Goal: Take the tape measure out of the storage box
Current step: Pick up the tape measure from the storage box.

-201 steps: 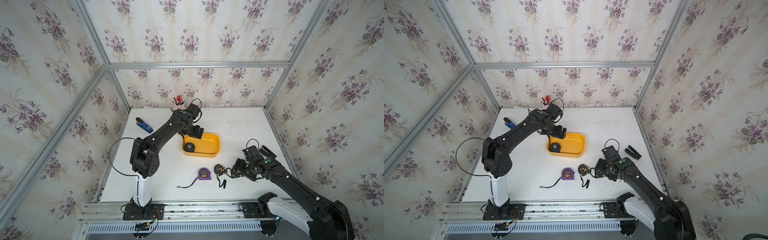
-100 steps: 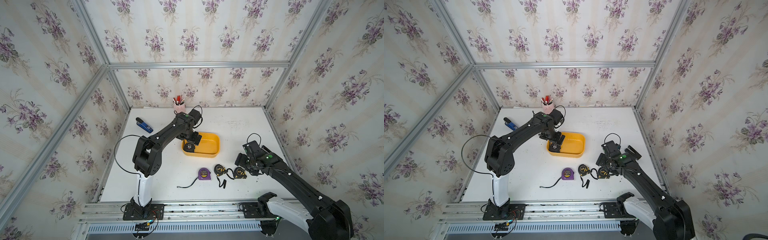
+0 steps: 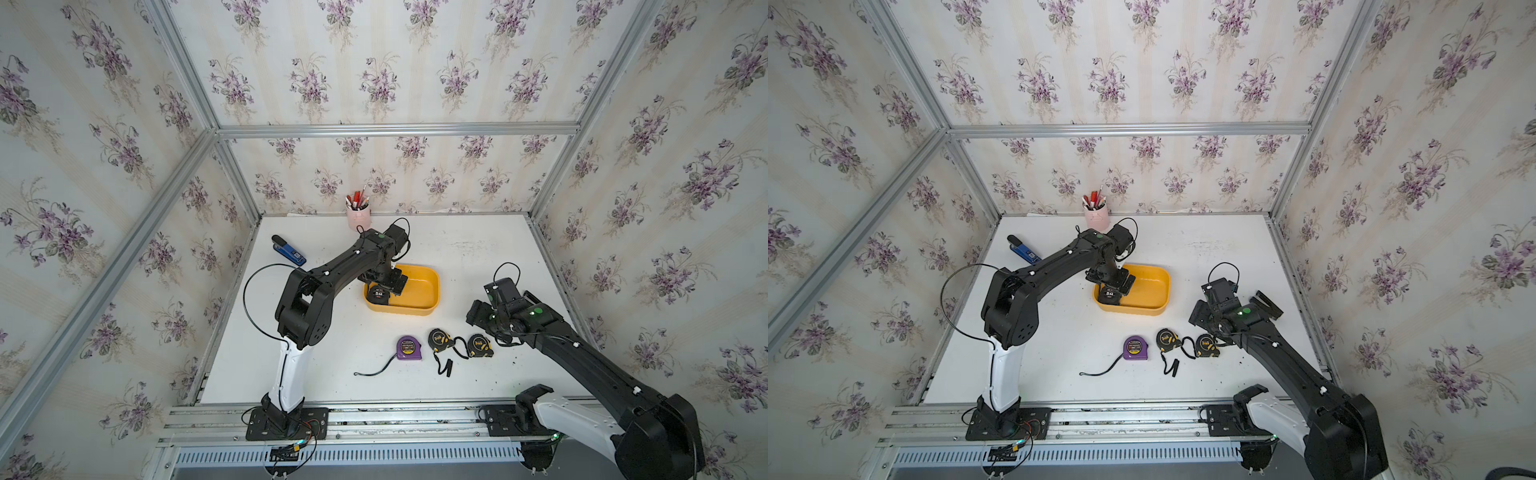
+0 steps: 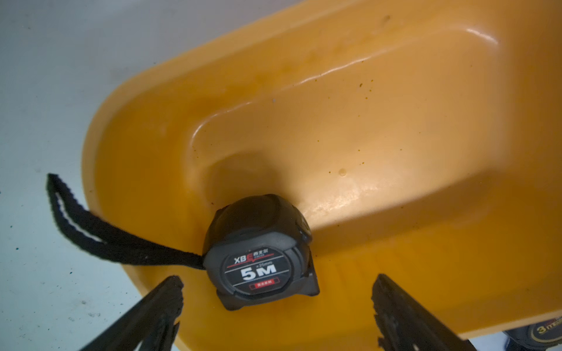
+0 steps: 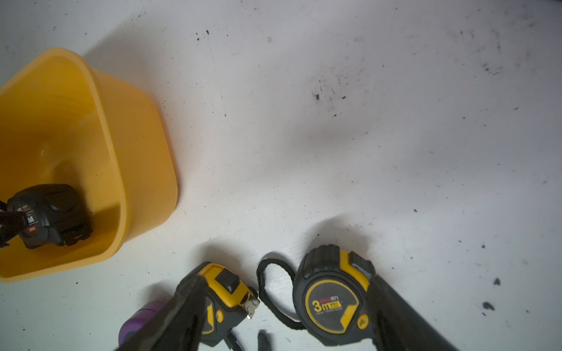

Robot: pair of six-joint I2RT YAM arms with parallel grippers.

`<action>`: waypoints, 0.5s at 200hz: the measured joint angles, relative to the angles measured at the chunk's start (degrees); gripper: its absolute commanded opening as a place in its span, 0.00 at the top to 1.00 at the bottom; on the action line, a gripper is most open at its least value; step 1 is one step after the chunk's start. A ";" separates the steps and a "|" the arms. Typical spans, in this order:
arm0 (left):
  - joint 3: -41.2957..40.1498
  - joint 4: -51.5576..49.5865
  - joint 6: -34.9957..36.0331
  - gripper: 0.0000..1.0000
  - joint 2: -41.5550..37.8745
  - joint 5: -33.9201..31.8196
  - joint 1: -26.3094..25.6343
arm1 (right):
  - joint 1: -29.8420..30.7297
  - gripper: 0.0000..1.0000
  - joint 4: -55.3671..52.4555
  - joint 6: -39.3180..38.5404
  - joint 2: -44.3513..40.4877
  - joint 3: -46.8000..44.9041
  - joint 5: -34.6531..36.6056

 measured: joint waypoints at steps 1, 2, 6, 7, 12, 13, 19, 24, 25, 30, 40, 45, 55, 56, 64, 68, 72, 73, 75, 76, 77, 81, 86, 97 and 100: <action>-0.07 0.07 0.00 0.00 0.00 -0.02 -0.02 | 0.00 0.15 0.04 0.02 0.00 -0.02 0.00; -0.15 0.13 0.00 0.00 0.00 -0.09 -0.07 | 0.00 0.15 0.11 0.02 0.00 -0.07 0.00; -0.44 0.35 0.00 0.00 0.02 -0.26 -0.22 | 0.00 0.15 0.22 0.02 0.00 -0.11 -0.04; -0.59 0.48 0.00 0.00 0.02 -0.37 -0.31 | 0.00 0.15 0.26 0.02 0.02 -0.15 -0.09; -0.98 0.76 -0.07 0.00 0.07 -0.61 -0.48 | 0.00 0.15 0.42 0.02 0.04 -0.22 -0.26; -1.14 0.92 -0.09 0.00 0.07 -0.70 -0.55 | 0.00 0.15 0.46 0.02 0.07 -0.24 -0.28; -1.66 1.36 -0.13 0.00 0.11 -0.96 -0.81 | 0.00 0.15 0.79 0.02 0.09 -0.39 -0.44; -2.23 1.88 -0.13 0.00 0.11 -1.25 -1.01 | 0.00 0.15 0.96 0.02 0.13 -0.48 -0.59; -2.32 1.95 -0.13 0.00 0.11 -1.31 -1.05 | 0.00 0.15 0.98 0.02 0.15 -0.50 -0.63; -2.93 2.58 -0.13 0.00 0.13 -1.70 -1.20 | 0.00 0.15 1.18 0.02 0.22 -0.57 -0.92; -3.98 3.72 -0.13 0.00 0.22 -2.49 -1.46 | 0.00 0.15 1.66 0.02 0.31 -0.61 -1.40; -4.39 4.17 -0.13 0.00 0.26 -3.08 -1.55 | 0.00 0.15 1.99 0.02 0.35 -0.61 -1.44; -4.87 5.01 -0.13 0.00 0.44 -3.85 -1.53 | 0.00 0.15 2.21 0.02 0.37 -0.61 -1.49; -4.94 5.18 -0.13 0.00 0.46 -4.00 -1.51 | 0.00 0.15 2.21 0.02 0.37 -0.61 -1.49; -5.14 5.88 -0.13 0.00 0.63 -4.61 -1.46 | 0.00 0.15 2.21 0.02 0.37 -0.61 -1.55; -5.16 6.12 -0.13 0.00 0.68 -4.85 -1.46 | 0.00 0.15 2.21 0.02 0.37 -0.61 -1.62; -5.18 6.36 -0.13 0.00 0.70 -5.22 -1.44 | 0.00 0.15 2.23 0.02 0.37 -0.61 -1.73; -5.18 6.43 -0.13 0.00 0.72 -5.31 -1.44 | 0.00 0.15 2.25 0.02 0.37 -0.61 -1.73; -5.18 6.47 -0.13 0.00 0.72 -5.44 -1.44 | 0.00 0.15 2.27 0.02 0.37 -0.63 -1.75; -5.18 6.51 -0.13 0.00 0.74 -5.51 -1.44 | 0.00 0.15 2.27 0.02 0.37 -0.63 -1.75; -5.18 6.56 -0.13 0.00 0.74 -5.57 -1.44 | 0.00 0.16 2.29 0.02 0.37 -0.63 -1.75; -5.16 6.82 -0.11 0.00 0.76 -6.01 -1.44 | 0.00 0.15 2.36 0.02 0.37 -0.70 -1.86; -5.11 7.06 -0.11 0.00 0.79 -6.40 -1.44 | 0.00 0.16 2.49 0.00 0.37 -0.79 -2.01; -4.85 7.41 -0.04 0.00 1.01 -7.21 -1.49 | 0.00 0.16 2.62 0.02 0.44 -1.07 -2.54; -4.79 7.48 0.02 0.00 1.09 -7.41 -1.49 | 0.00 0.16 2.67 0.02 0.46 -1.14 -2.71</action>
